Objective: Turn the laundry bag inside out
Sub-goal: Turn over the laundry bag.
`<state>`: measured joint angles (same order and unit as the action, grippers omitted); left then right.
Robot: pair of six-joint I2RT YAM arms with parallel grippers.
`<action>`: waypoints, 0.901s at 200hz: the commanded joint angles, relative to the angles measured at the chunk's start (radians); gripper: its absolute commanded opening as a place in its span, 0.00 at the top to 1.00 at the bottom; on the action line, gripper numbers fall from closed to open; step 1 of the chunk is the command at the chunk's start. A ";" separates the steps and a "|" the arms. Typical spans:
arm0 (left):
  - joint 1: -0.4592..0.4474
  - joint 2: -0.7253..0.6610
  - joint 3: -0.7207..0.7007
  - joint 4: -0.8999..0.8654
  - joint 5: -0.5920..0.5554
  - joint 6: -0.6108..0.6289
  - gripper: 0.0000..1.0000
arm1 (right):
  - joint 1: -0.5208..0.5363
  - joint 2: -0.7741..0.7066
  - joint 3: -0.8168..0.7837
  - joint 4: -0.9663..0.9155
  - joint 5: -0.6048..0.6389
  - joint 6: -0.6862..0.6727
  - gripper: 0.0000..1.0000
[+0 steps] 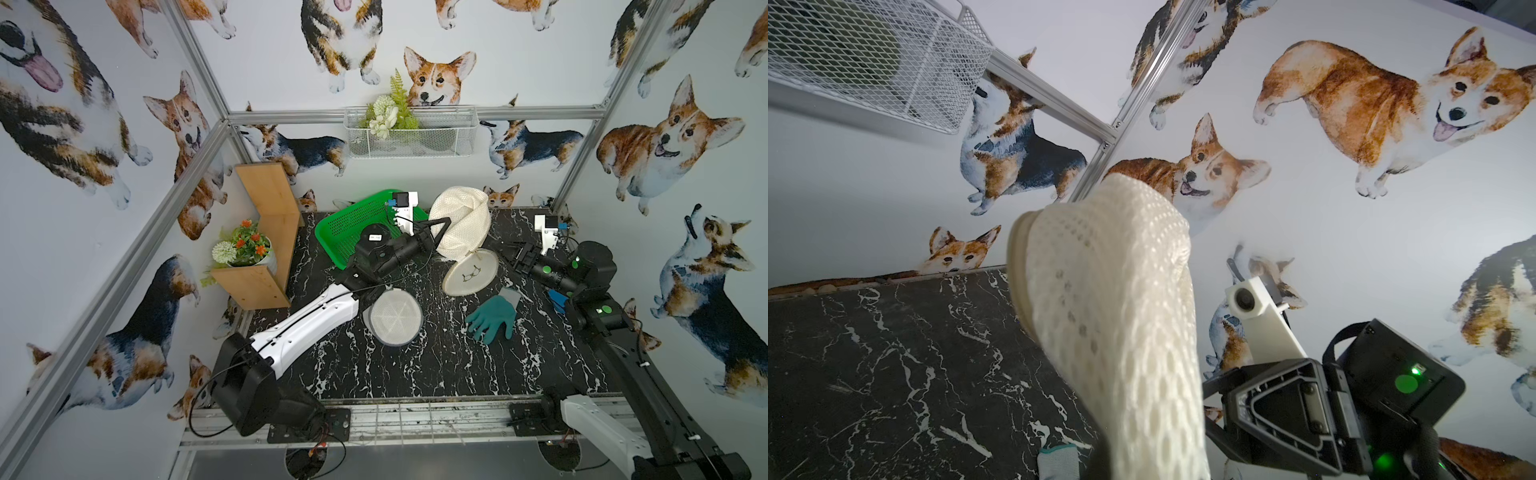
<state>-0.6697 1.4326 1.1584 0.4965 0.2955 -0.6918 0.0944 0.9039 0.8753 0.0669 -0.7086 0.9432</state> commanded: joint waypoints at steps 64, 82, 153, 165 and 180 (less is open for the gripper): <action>0.001 0.018 0.009 0.092 0.047 -0.058 1.00 | 0.011 0.108 0.059 0.155 -0.009 0.012 0.62; 0.001 0.021 0.011 0.095 0.049 -0.058 1.00 | 0.014 0.121 0.060 0.153 -0.010 0.005 0.61; 0.002 0.029 0.008 0.119 0.030 -0.081 1.00 | 0.013 0.119 0.059 0.185 0.010 0.012 1.00; 0.006 0.027 0.005 0.134 0.018 -0.096 1.00 | -0.003 0.104 0.056 0.153 0.025 0.001 1.00; 0.008 0.020 -0.001 0.165 -0.007 -0.120 1.00 | -0.050 0.072 0.037 0.092 0.045 -0.007 1.00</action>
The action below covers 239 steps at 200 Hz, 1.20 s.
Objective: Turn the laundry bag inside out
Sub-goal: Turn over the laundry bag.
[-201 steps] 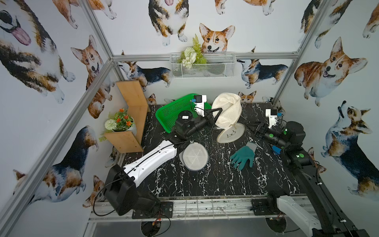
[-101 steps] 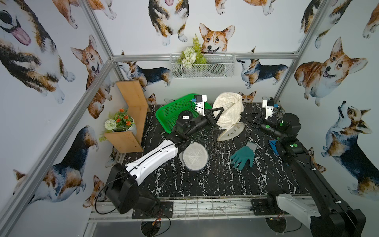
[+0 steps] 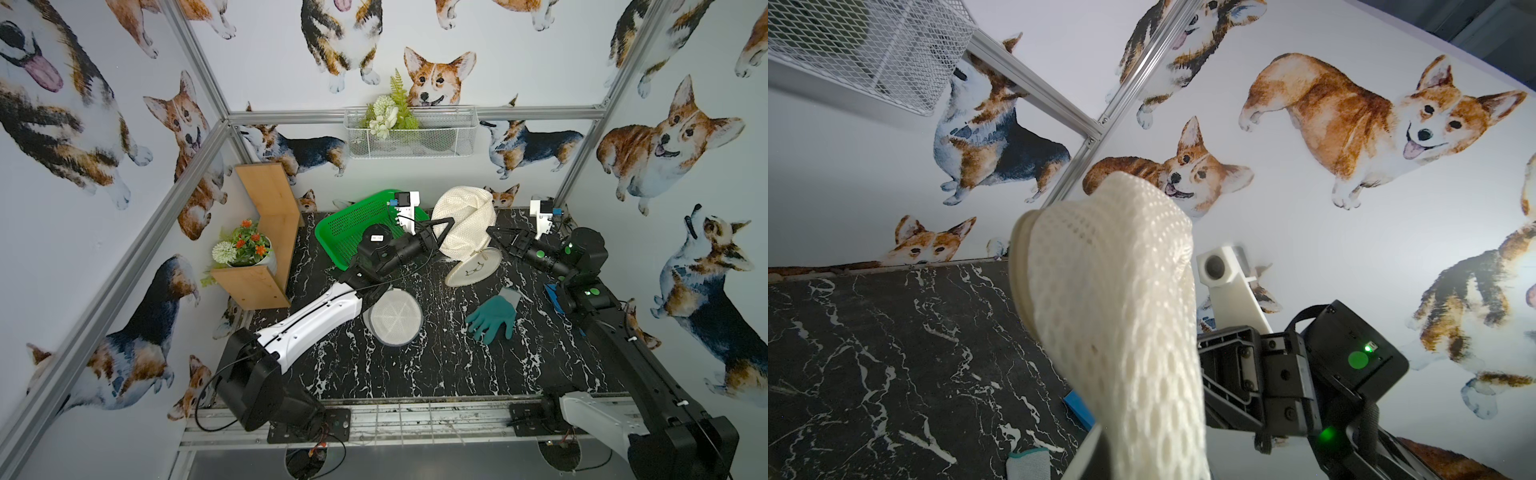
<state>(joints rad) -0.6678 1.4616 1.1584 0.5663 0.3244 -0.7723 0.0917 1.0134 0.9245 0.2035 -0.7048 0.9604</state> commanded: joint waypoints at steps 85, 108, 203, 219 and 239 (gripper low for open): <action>0.010 0.044 0.089 0.288 -0.041 -0.306 1.00 | -0.092 -0.073 -0.270 0.085 0.042 -0.014 1.00; 0.010 0.052 0.107 0.255 -0.017 -0.325 1.00 | -0.067 -0.017 -0.228 0.123 0.044 -0.061 0.91; 0.008 0.016 0.153 -0.203 -0.065 -0.039 1.00 | -0.035 -0.190 -0.017 -0.278 0.333 -0.679 0.27; 0.006 0.020 0.169 -0.246 -0.052 0.010 1.00 | 0.036 -0.186 0.008 -0.266 0.343 -0.782 0.30; 0.000 0.022 0.194 -0.302 -0.026 0.078 1.00 | 0.134 -0.126 0.083 -0.287 0.366 -0.902 0.32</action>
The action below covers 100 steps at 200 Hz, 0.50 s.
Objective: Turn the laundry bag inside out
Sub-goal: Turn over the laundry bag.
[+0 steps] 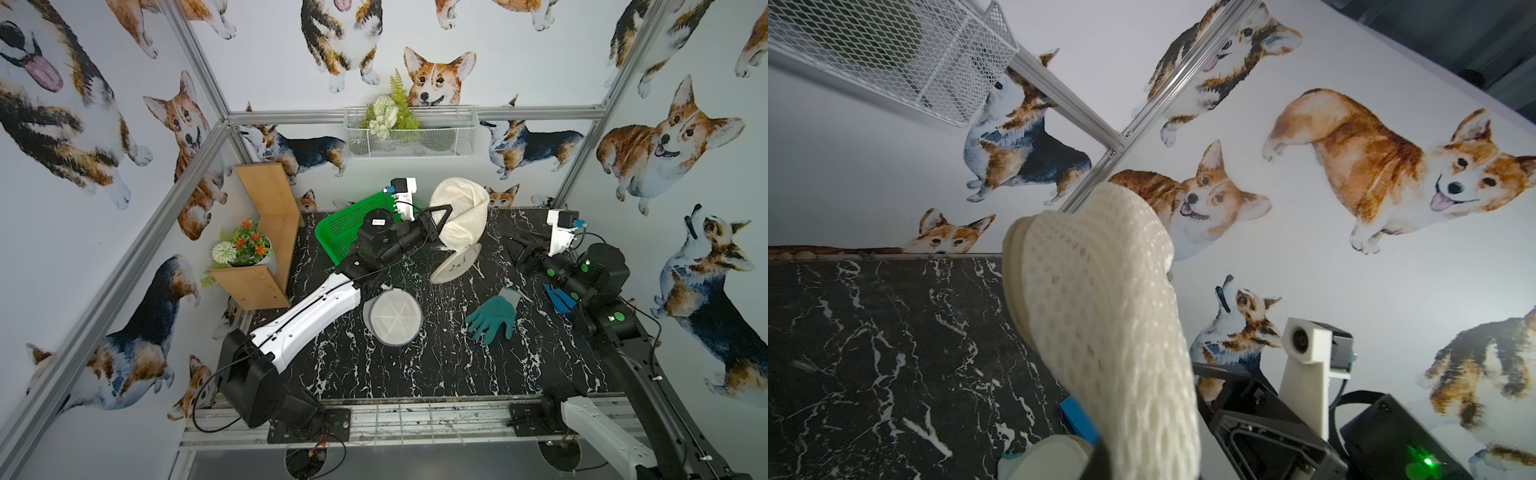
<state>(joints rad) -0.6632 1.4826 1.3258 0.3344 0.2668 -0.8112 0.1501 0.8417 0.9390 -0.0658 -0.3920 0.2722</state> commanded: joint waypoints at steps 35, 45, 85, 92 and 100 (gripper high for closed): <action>-0.006 -0.002 0.049 -0.137 0.115 0.248 1.00 | 0.098 0.161 0.190 -0.033 0.072 -0.200 0.30; -0.006 -0.002 0.061 -0.175 0.122 0.281 1.00 | 0.098 0.192 0.232 -0.052 0.061 -0.191 0.30; -0.004 0.008 0.104 -0.238 0.186 0.334 1.00 | 0.145 0.257 0.318 -0.124 0.104 -0.339 0.28; -0.004 0.011 0.112 -0.247 0.195 0.337 1.00 | 0.162 0.267 0.329 -0.134 0.122 -0.380 0.28; -0.004 0.016 0.121 -0.257 0.202 0.337 1.00 | 0.178 0.270 0.343 -0.146 0.151 -0.421 0.28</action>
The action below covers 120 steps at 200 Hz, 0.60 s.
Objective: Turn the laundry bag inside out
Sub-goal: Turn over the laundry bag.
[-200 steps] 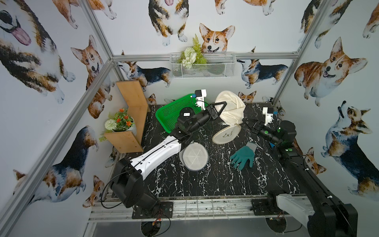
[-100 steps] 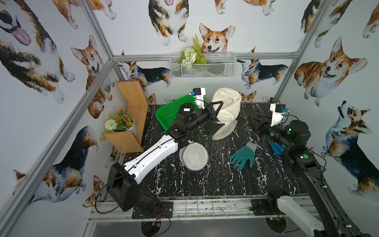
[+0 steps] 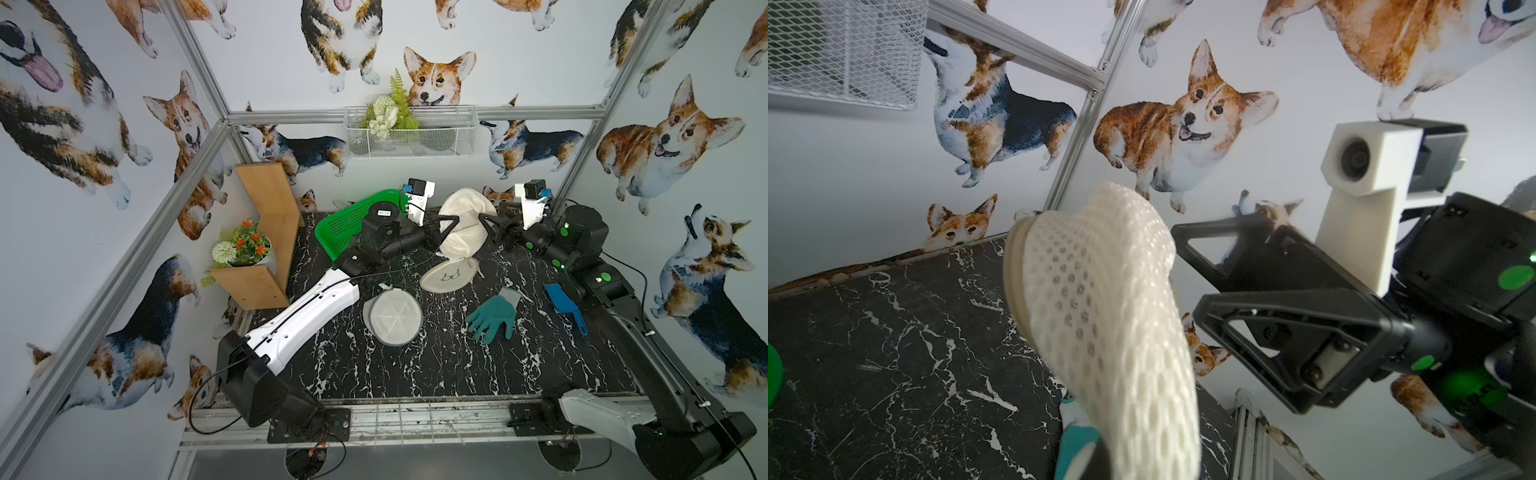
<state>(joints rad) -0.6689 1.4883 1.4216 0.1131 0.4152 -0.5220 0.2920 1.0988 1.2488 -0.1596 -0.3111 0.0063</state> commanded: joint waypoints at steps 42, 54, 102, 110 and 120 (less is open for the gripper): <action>0.002 0.018 0.052 -0.064 0.094 0.033 1.00 | 0.126 0.073 0.037 0.011 0.325 -0.310 0.31; 0.002 0.020 0.063 -0.090 0.097 0.033 1.00 | 0.144 0.073 0.028 0.049 0.371 -0.341 0.32; 0.012 0.042 0.100 -0.173 0.120 0.034 1.00 | 0.190 0.039 -0.024 0.174 0.443 -0.435 0.36; 0.013 0.045 0.106 -0.186 0.121 0.036 1.00 | 0.193 0.029 -0.032 0.187 0.444 -0.442 0.36; 0.016 0.052 0.116 -0.202 0.119 0.036 1.00 | 0.199 0.027 -0.051 0.206 0.447 -0.453 0.41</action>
<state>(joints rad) -0.6594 1.5303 1.5154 -0.0456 0.5068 -0.5003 0.4805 1.1404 1.2221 -0.0738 0.0834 -0.3923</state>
